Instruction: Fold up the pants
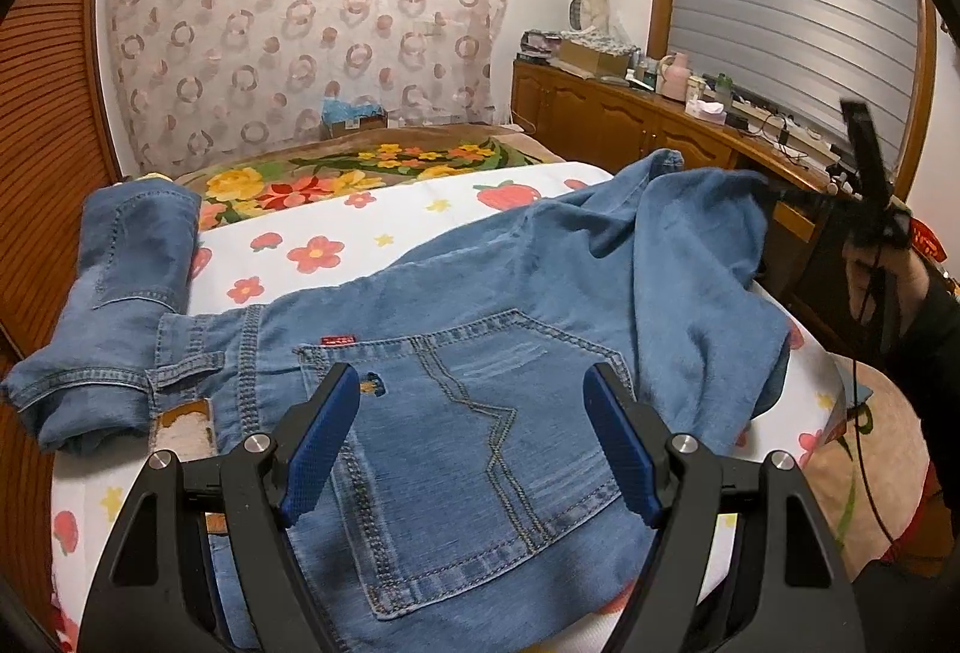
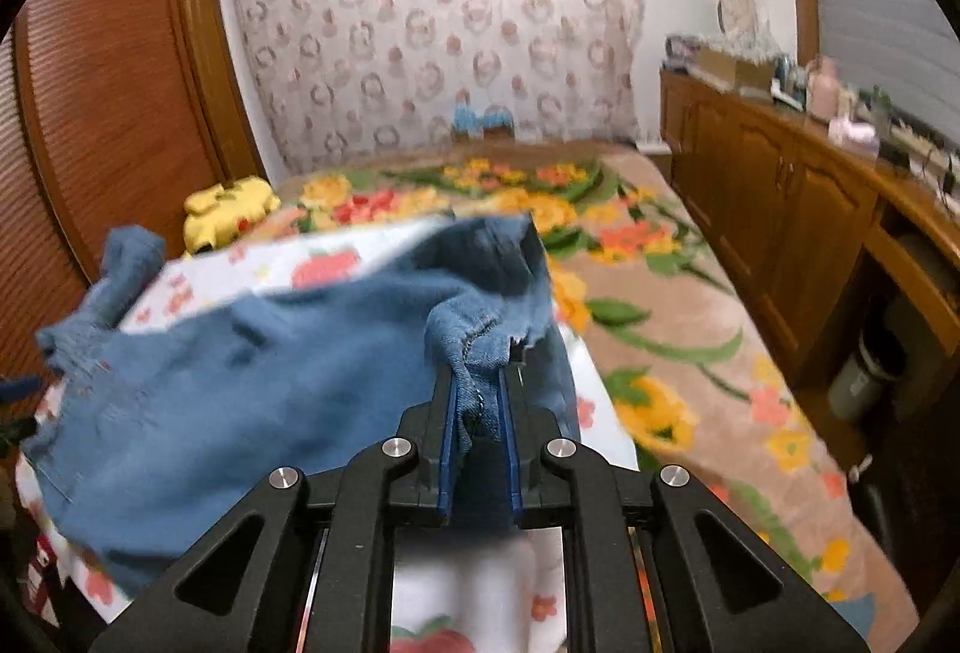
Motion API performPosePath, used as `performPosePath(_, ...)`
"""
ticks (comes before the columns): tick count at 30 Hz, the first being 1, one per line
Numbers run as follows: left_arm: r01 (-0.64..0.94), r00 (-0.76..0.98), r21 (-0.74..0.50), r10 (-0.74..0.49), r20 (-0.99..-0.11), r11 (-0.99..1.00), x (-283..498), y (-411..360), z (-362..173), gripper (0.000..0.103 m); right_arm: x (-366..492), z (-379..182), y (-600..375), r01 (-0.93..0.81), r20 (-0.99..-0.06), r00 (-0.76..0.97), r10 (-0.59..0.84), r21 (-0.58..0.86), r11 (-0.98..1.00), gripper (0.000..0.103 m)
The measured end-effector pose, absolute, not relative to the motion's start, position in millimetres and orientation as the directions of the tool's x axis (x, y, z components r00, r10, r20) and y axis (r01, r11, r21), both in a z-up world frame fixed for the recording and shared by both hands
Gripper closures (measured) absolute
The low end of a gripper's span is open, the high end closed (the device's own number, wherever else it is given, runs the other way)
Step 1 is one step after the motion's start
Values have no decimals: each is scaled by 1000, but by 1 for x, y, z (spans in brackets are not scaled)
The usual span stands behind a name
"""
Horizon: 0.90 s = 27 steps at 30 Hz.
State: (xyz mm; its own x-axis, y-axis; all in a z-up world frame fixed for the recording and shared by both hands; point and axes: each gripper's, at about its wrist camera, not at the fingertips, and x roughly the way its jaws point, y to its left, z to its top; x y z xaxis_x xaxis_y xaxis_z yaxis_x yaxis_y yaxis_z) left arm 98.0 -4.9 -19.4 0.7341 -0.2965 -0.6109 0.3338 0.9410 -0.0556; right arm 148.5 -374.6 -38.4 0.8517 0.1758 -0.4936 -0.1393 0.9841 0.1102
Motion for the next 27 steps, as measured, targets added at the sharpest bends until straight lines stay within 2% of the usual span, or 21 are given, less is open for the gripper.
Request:
performPosePath(6,314,758,-59,-287,-586,948,90,8,-9,25,143,1,-338,-236,-435,867,243,72,969,90)
performPosePath(13,271,785,-59,-256,-564,961,80,33,0,25,134,31,-271,-409,-386,837,388,30,912,90)
performPosePath(19,234,793,-63,-228,-565,970,76,53,-3,25,133,38,-226,-568,-386,751,536,37,822,90)
performPosePath(23,229,789,-62,-223,-572,971,75,58,-5,25,154,29,-225,-608,-429,703,568,52,792,90)
performPosePath(27,238,784,-66,-231,-576,969,79,54,-7,25,170,23,-233,-634,-469,667,578,50,772,73)
